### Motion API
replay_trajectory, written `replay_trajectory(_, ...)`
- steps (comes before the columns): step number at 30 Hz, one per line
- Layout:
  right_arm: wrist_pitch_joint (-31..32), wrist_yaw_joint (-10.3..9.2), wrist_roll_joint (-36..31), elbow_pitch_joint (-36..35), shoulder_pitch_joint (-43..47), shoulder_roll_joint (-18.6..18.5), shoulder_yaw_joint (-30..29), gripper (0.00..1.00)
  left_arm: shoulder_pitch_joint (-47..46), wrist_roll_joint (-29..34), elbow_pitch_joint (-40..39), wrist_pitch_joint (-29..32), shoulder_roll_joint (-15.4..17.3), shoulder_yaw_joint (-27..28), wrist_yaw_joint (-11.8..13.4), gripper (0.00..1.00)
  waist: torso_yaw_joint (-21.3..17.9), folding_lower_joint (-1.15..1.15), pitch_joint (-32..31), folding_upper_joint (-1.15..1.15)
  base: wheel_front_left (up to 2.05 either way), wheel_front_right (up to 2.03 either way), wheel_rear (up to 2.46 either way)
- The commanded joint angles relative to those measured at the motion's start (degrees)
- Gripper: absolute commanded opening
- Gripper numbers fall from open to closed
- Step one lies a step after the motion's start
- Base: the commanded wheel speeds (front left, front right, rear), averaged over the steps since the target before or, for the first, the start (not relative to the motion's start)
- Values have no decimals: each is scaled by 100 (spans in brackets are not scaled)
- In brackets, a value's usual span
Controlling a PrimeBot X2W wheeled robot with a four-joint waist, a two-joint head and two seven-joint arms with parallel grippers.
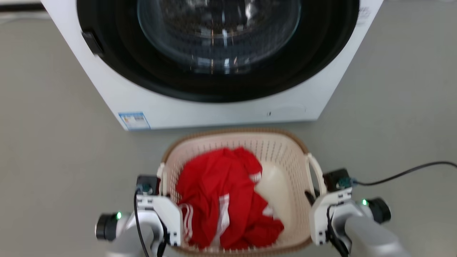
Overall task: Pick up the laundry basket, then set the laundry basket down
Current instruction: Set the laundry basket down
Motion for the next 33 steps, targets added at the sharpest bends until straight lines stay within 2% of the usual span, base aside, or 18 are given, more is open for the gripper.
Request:
replay_trajectory(1,-194,97,-145,-133,-168,153,110,0,-427,111,-60,-146,39,55,23,0,13,0,526,0,0,0,0)
replay_trajectory(18,-874,97,-473,226,-1400,153,-198,0,-1634,356,-4,-359,156,160,180,0,73,0,2315,0,0,0,0)
replay_trajectory(27,-1020,97,-769,368,-1825,153,-499,0,-2032,798,-616,-363,346,474,555,0,110,0,3029,0,0,0,0)
replay_trajectory(33,-1053,97,-1148,410,-2104,153,-899,0,-2112,1183,-1015,-364,439,824,728,0,144,0,3374,0,0,0,0)
